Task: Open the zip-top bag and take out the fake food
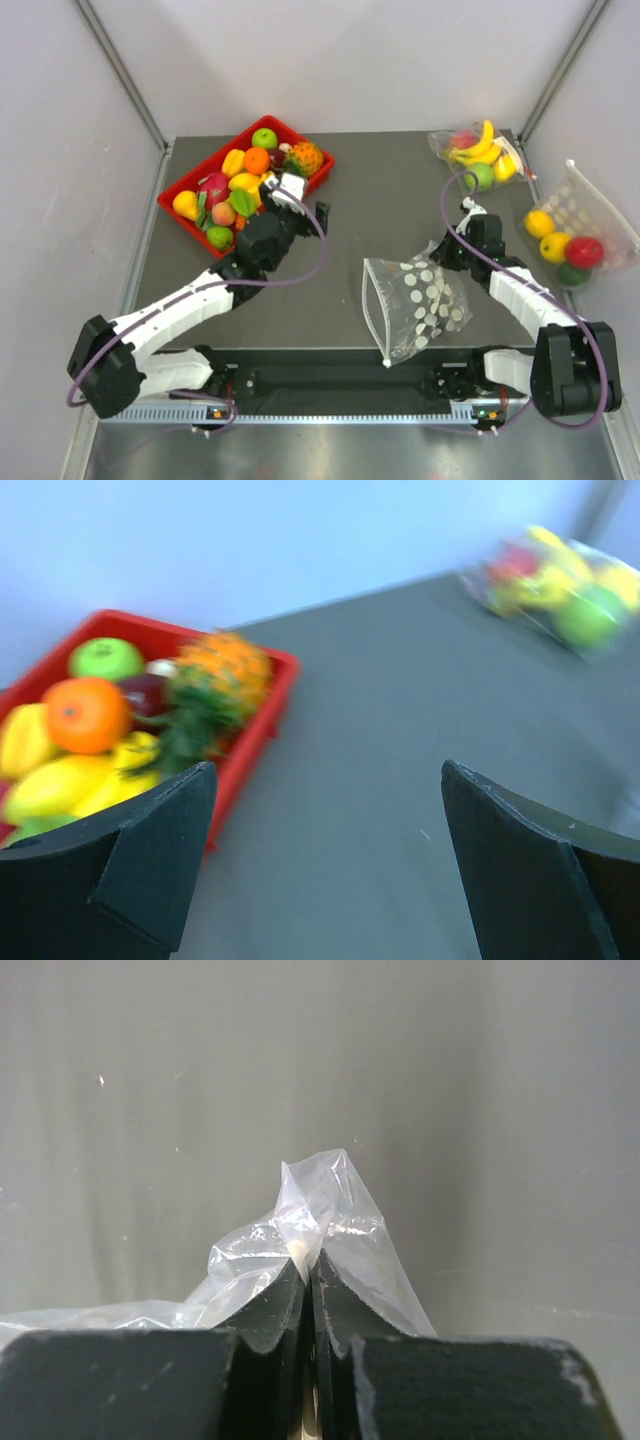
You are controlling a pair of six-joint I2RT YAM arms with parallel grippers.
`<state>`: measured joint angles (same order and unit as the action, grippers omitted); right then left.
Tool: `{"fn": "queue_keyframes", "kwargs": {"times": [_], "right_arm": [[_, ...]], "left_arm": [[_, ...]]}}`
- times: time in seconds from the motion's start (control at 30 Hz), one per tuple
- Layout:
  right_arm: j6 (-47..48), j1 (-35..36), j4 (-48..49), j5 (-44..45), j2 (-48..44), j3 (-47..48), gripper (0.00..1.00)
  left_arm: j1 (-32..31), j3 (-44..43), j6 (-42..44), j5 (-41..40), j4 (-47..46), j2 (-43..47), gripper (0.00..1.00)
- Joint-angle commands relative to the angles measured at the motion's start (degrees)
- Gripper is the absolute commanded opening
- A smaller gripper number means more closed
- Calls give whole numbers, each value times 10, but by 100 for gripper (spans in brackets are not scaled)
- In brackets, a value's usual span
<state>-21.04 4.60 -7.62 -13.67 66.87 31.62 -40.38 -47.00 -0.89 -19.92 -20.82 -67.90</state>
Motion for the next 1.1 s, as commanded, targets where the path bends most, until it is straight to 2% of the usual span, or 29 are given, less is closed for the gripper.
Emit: {"fn": "queue_keyframes", "kwargs": {"times": [0.0,0.03,0.1,0.13,0.17,0.2,0.27,0.3,0.33,0.37,0.63,0.67,0.77,0.93,1.07], "right_arm": [[6,-10,9,-9,7,37,3],[6,-10,9,-9,10,40,4],[7,-10,6,-11,17,49,22],[9,-11,3,-11,19,52,33],[12,-10,1,-11,22,59,53],[15,-11,-5,-9,20,63,62],[21,-11,-15,0,16,70,78],[22,-11,-30,4,6,72,79],[26,-11,-38,9,-3,73,89],[29,-11,-49,24,-13,74,95],[27,-9,-172,96,-192,28,96],[13,-3,-182,95,-236,17,96],[-21,8,-231,78,-292,13,92],[-58,53,-265,78,-323,13,81],[-80,107,-285,128,-309,20,77]], "left_arm": [[-59,56,21,25,-12,36,97],[-94,72,19,31,-17,41,97],[-130,117,10,37,-31,46,97],[-164,130,11,38,-35,45,97],[-180,151,-10,37,-39,41,97],[-195,160,-14,37,-46,37,97],[-243,182,-30,19,-54,26,96],[-256,189,-38,12,-65,22,96],[-276,195,-46,4,-72,19,96],[-283,207,-56,0,-77,15,96],[-316,256,-97,2,-136,10,97],[-319,262,-99,3,-147,6,97],[-322,257,-102,1,-155,-13,97],[-322,242,-109,-5,-177,-44,98],[-315,217,-110,-18,-172,-72,99]]}}
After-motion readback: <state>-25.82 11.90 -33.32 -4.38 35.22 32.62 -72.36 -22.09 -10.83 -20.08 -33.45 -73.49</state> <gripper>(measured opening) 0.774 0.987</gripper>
